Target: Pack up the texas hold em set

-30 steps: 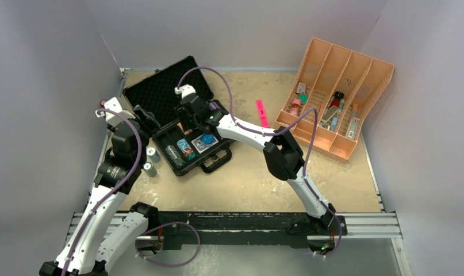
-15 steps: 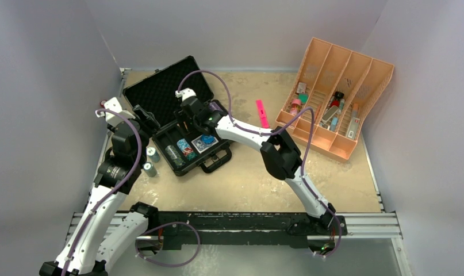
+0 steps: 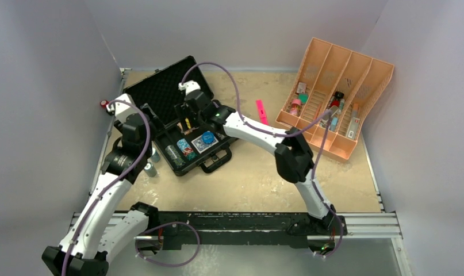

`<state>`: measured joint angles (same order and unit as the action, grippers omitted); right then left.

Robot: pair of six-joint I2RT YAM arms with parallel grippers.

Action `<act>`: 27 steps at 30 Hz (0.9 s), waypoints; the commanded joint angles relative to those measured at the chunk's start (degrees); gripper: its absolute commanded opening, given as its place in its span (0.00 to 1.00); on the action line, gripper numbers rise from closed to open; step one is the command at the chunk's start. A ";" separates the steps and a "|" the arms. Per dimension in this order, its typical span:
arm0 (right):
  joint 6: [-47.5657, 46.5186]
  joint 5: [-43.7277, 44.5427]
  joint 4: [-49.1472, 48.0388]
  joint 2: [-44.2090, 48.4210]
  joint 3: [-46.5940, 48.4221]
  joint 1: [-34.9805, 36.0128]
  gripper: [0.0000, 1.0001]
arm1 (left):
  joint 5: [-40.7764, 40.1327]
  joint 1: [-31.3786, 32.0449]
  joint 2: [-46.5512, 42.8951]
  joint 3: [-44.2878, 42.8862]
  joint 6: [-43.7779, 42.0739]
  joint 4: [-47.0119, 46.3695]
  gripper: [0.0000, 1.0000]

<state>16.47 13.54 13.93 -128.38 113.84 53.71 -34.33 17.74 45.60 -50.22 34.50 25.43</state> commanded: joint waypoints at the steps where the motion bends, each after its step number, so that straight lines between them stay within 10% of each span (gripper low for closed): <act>1: 2.91 0.80 -1.33 11.75 -4.64 -0.14 0.79 | -1.15 -0.49 3.20 -4.91 2.66 8.00 0.67; 12: 11.72 -7.31 -10.99 31.13 -34.72 -0.15 0.74 | -1.06 -1.32 12.15 -3.32 16.15 26.12 0.75; 27: 10.89 -9.01 -13.38 35.27 -41.11 -0.19 0.69 | 7.94 -10.31 20.26 9.20 24.50 20.86 0.73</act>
<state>28.01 4.32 3.53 -97.56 73.56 53.58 -29.12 8.80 64.64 -43.46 55.37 49.91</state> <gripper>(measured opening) 0.692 0.748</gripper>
